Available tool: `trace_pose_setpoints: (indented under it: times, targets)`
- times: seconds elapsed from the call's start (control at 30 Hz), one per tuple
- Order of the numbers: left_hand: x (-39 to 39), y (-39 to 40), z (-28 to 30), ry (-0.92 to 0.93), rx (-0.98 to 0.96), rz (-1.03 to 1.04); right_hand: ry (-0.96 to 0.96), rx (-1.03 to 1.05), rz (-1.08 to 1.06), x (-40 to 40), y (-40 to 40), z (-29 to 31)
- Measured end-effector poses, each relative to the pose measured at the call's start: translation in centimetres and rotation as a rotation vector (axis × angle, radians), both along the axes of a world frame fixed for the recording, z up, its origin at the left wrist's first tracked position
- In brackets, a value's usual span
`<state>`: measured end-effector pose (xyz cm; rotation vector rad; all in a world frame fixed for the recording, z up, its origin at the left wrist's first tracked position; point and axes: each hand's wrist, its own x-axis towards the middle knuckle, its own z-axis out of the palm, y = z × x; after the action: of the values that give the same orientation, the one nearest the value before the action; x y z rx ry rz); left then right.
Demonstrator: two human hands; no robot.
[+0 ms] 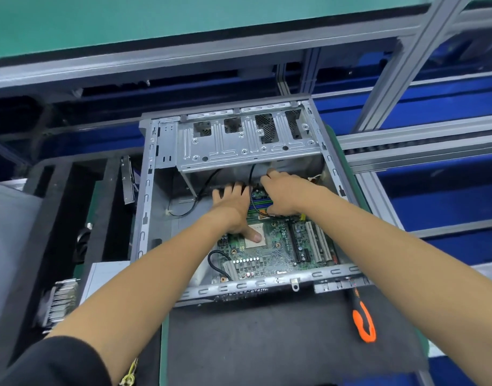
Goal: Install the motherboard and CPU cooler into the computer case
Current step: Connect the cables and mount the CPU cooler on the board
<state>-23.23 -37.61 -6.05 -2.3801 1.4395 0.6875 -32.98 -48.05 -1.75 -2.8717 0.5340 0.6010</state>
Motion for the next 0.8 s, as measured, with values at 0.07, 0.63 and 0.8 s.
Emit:
trace_pose_setpoints:
  times: [0.07,0.63,0.8]
  targets:
    - [0.3,0.4,1.1,0.024,0.021,-0.015,-0.081,0.010,-0.018,-0.7,0.8,0.4]
    - [-6.2,6.4,6.8,0.263,-0.180,0.057,0.008,0.225,-0.006,-7.1,6.5,3.5]
    - [-8.1,8.6,8.0,0.343,-0.389,0.232,-0.154,0.282,-0.051,-9.7,6.6,4.3]
